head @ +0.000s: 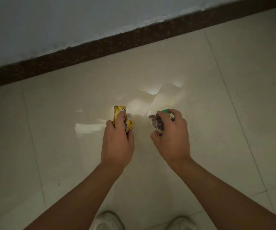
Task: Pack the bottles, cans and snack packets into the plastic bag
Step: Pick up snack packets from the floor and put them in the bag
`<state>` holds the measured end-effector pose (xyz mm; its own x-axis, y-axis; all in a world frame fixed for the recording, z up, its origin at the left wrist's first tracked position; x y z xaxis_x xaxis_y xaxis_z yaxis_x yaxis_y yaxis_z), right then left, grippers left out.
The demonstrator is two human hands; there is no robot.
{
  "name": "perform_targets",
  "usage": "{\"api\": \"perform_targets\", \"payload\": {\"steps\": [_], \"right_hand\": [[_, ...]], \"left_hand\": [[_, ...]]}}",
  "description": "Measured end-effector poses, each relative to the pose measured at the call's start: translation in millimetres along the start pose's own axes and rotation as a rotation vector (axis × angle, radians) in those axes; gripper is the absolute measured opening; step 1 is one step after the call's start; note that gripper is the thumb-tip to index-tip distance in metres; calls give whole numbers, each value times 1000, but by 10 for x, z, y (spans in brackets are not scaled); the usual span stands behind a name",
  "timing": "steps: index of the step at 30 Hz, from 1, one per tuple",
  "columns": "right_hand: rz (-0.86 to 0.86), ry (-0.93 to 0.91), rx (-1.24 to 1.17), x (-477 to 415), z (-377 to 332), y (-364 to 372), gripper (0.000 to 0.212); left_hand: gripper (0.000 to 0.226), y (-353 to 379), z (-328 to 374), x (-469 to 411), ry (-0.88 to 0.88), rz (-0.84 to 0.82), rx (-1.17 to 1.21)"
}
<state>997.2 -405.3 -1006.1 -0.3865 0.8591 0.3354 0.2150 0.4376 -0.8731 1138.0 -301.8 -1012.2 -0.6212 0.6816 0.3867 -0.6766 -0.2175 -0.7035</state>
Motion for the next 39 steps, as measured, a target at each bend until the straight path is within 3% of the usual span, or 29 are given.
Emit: {"api": "perform_targets", "payload": {"steps": [15, 27, 39], "right_hand": [[167, -76, -82, 488, -1114, -2344, 58], [258, -35, -194, 1432, -1860, -4081, 54], [443, -169, -276, 2441, -2595, -5965, 59]], "left_hand": [[61, -1968, 1581, 578, 110, 66, 24], [62, -3323, 2623, 1414, 110, 60, 62], [60, -4819, 3920, 2373, 307, 153, 104]]}}
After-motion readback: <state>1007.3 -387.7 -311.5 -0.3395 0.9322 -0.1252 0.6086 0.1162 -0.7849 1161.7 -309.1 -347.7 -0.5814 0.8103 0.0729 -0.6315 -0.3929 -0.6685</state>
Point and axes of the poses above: each hand's wrist, its own x-axis away from the middle knuckle, its own y-axis out of the palm, z = x × y, the point moved 6 cm from there along -x, towards the middle knuckle, and after that the axes turned 7 degrees about x, right-handed, at the moved point
